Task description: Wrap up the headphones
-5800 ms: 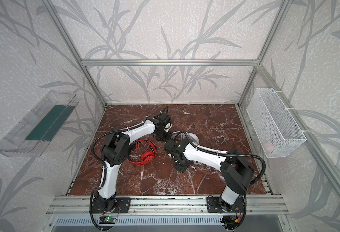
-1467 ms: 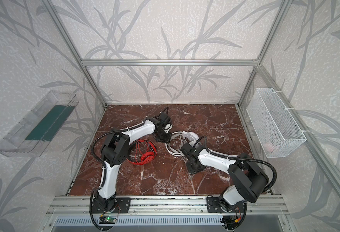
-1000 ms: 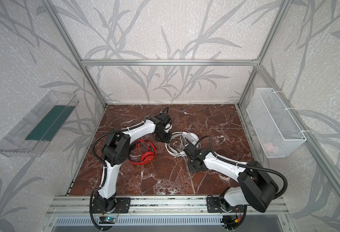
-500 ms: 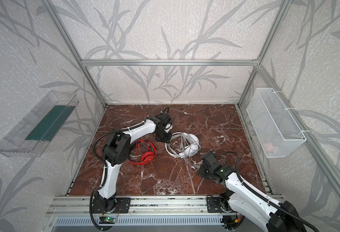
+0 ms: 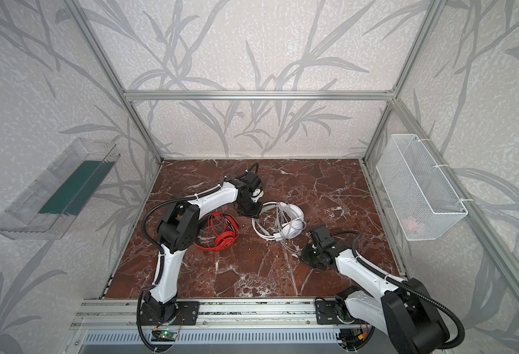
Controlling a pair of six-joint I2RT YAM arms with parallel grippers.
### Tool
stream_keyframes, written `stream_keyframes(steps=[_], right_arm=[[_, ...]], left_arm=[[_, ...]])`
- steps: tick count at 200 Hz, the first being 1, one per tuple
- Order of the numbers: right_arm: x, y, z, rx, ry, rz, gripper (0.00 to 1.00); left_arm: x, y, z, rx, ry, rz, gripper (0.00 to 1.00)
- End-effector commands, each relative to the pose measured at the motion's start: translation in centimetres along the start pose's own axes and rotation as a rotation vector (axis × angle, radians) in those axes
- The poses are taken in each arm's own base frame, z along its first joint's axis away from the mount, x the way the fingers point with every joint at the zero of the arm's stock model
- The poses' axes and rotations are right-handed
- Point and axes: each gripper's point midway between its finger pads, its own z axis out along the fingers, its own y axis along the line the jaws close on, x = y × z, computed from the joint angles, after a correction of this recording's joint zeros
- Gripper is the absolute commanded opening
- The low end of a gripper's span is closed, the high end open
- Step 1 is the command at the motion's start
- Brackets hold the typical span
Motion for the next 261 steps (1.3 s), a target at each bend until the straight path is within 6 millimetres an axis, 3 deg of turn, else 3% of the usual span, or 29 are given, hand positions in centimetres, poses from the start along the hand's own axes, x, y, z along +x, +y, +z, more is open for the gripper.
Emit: stream_keyframes(steps=[1, 32, 65, 107, 135, 187, 227, 261], right_arm=[[-0.6, 0.2, 0.8, -0.047, -0.016, 0.072, 0.0], [-2.9, -0.6, 0.8, -0.055, -0.104, 0.116, 0.0], [-4.8, 0.7, 1.0, -0.091, -0.094, 0.104, 0.0], [-5.5, 2.6, 2.9, -0.139, -0.011, 0.087, 0.0], [-5.7, 2.5, 2.6, -0.124, -0.02, 0.074, 0.0], [-4.8, 1.5, -0.8, -0.064, -0.048, 0.009, 0.03], [-6.2, 0.7, -5.1, -0.038, -0.178, -0.031, 0.18], [-7.5, 1.2, -7.9, -0.018, -0.232, -0.12, 0.3]], left_arm=[[3.9, 1.3, 2.3, -0.053, 0.16, 0.017, 0.08], [4.3, 1.5, 2.3, -0.061, 0.176, 0.035, 0.08], [4.4, 1.4, 2.5, -0.057, 0.183, 0.04, 0.08], [4.3, 1.4, 2.4, -0.059, 0.183, 0.037, 0.08], [4.4, 1.6, 2.4, -0.067, 0.185, 0.037, 0.08], [4.1, 1.6, 2.3, -0.069, 0.173, 0.018, 0.16], [3.1, 1.1, 1.5, -0.056, 0.122, -0.001, 0.41], [2.2, 0.8, -0.4, -0.066, 0.075, -0.015, 0.54]])
